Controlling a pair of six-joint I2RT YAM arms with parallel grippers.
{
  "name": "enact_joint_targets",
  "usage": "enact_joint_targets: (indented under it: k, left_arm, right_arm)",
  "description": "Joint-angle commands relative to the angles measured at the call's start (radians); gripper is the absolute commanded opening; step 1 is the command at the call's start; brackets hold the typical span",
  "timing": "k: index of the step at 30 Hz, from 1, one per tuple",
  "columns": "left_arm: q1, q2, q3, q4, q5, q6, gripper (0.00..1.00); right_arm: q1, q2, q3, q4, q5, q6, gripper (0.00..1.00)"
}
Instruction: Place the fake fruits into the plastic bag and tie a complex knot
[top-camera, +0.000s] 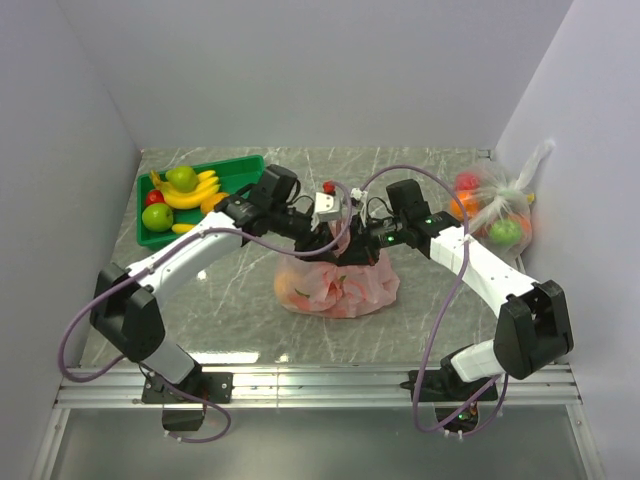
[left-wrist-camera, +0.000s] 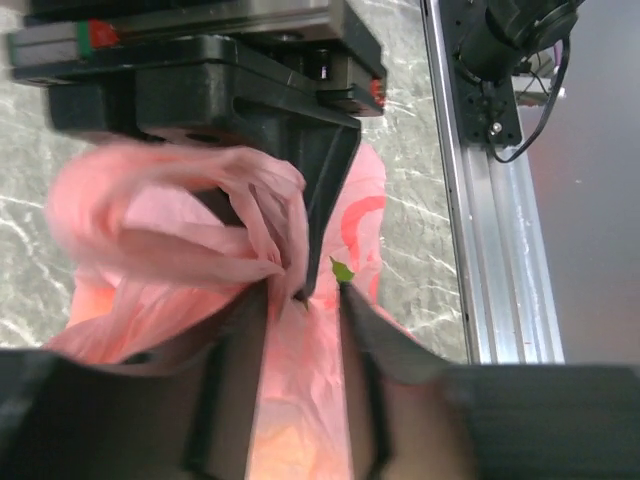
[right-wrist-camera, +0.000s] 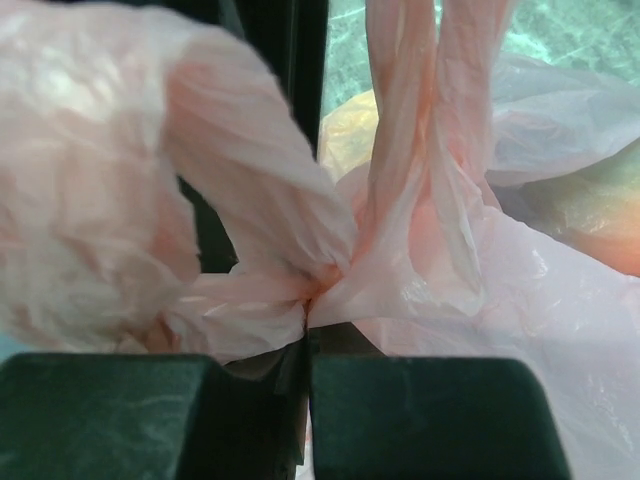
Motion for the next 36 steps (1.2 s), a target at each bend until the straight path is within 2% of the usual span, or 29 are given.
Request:
enact_joint_targets:
  k: [1, 6, 10, 12, 14, 17, 22, 27, 31, 36]
  left_arm:
    - [0.039, -0.125, 0.002, -0.017, 0.034, -0.028, 0.42]
    - [0.197, -0.209, 0.072, -0.064, 0.061, -0.082, 0.52]
    - [0.232, -0.216, 0.117, -0.075, -0.049, -0.081, 0.59]
    - [0.252, -0.185, 0.124, -0.086, -0.040, -0.082, 0.63]
    - [0.252, -0.156, 0.155, -0.113, -0.025, -0.050, 0.72]
    - [0.252, -0.114, 0.184, -0.124, 0.006, 0.019, 0.75]
    - [0.248, -0.048, 0.239, -0.161, 0.070, 0.143, 0.71]
    - [0.245, 0.028, 0.318, -0.288, 0.132, 0.221, 0.66]
    - [0.229, 0.022, 0.310, -0.319, 0.150, 0.278, 0.67]
    - [0.195, 0.025, 0.318, -0.371, 0.136, 0.332, 0.65]
  right_arm:
    - [0.007, -0.013, 0.018, 0.025, -0.044, -0.025, 0.00]
    - [0.004, -0.027, 0.025, -0.032, -0.062, -0.123, 0.00]
    - [0.006, -0.020, 0.047, -0.085, -0.045, -0.186, 0.00]
    - [0.009, -0.018, 0.061, -0.113, -0.039, -0.212, 0.00]
    - [0.012, -0.012, 0.077, -0.134, -0.030, -0.257, 0.00]
    - [0.016, -0.009, 0.088, -0.165, -0.027, -0.292, 0.00]
    - [0.024, 0.003, 0.108, -0.203, -0.015, -0.332, 0.00]
    - [0.024, 0.011, 0.116, -0.214, -0.010, -0.340, 0.00]
    - [0.026, 0.019, 0.123, -0.222, -0.010, -0.346, 0.00]
    - [0.027, 0.026, 0.133, -0.234, -0.010, -0.354, 0.00]
